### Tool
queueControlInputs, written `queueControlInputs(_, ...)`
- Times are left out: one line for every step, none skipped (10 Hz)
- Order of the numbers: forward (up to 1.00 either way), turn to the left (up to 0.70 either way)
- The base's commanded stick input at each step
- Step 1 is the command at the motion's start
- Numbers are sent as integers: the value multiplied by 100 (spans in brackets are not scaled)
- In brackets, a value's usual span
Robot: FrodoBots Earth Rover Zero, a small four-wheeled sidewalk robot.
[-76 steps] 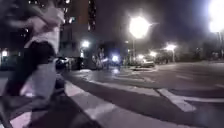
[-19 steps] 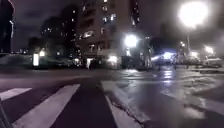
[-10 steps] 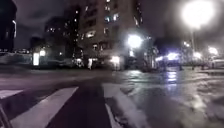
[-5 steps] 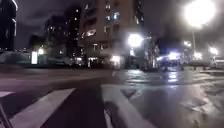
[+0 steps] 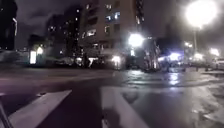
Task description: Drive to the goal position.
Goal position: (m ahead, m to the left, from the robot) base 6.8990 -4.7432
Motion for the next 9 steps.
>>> queueControlInputs(45,0)
queueControlInputs(45,0)
queueControlInputs(45,0)
queueControlInputs(45,0)
queueControlInputs(45,0)
queueControlInputs(45,0)
queueControlInputs(45,0)
queueControlInputs(45,0)
queueControlInputs(45,0)
